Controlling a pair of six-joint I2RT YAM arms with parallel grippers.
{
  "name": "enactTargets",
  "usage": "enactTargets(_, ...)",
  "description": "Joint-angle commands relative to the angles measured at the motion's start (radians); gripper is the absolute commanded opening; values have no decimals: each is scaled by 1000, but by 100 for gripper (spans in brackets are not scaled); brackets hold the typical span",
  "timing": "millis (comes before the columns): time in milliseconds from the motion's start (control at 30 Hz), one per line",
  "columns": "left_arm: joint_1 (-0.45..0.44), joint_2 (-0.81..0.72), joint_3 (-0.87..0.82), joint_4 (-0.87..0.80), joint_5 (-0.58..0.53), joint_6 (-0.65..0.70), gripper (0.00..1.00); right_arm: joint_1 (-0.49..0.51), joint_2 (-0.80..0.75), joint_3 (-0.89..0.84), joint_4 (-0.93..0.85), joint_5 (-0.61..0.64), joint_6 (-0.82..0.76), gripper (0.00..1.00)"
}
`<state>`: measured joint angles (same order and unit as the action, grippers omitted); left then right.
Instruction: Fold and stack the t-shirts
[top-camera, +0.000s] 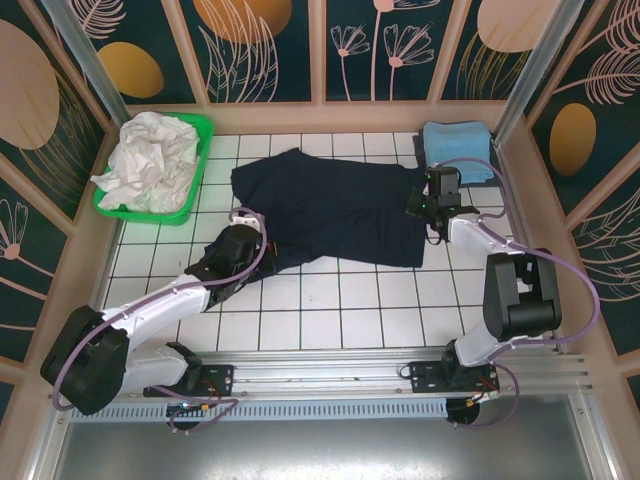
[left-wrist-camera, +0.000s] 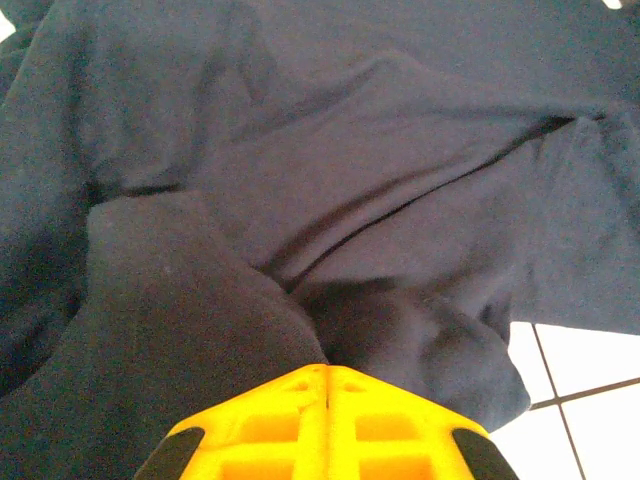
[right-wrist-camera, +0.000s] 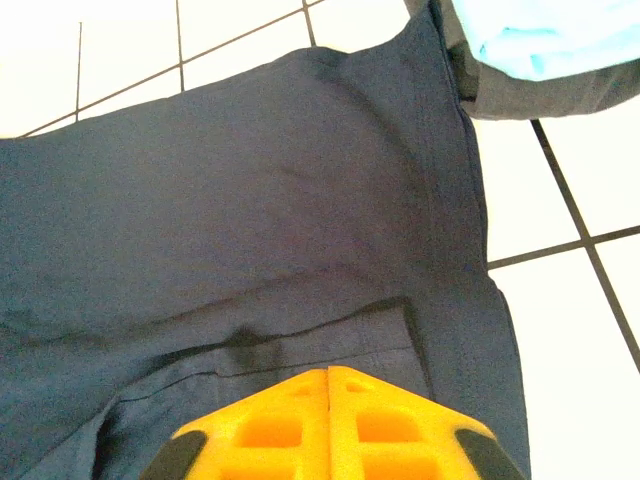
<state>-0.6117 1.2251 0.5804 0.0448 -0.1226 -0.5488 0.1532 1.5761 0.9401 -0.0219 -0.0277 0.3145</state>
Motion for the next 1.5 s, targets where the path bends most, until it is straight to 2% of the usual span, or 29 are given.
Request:
enactTargets(0,-1,-19,37,-88,-24,-22,0,-4,83,58,-75,-6,-23,30)
enactTargets(33,-1,-30,42,-97,-20,-31,0,-4,113,83,-89,-5,-25,34)
enactTargets(133,-1,-66,60,-127,-11,-43,0,-3,192,140,-121,19,-31,37)
enactTargets(300,0,-114,55,-159,-20,-56,0,-1,304,208,-160,38,-40,39)
enactTargets(533,-1,-140,23,-170,-36,-74,0,7,364,241,-173,55,-35,38)
enactTargets(633,-1,-141,26,-172,-48,-75,0,12,371,245,-170,48,-38,29)
enactTargets(800,0,-143,82,-215,-89,-51,0,19,334,258,-193,73,-53,2)
enactTargets(1000,1,-154,211,-304,-169,4,0,19,156,193,-194,47,-68,0)
enactTargets(1167,0,-158,230,-309,-140,2,0,19,-37,92,-211,48,-59,0)
enactTargets(1300,0,-166,221,-335,-132,-22,0,28,-212,15,-227,-20,-30,0)
enactTargets(1467,0,-234,264,-408,-226,-19,0,28,-434,-9,-273,-16,-50,0)
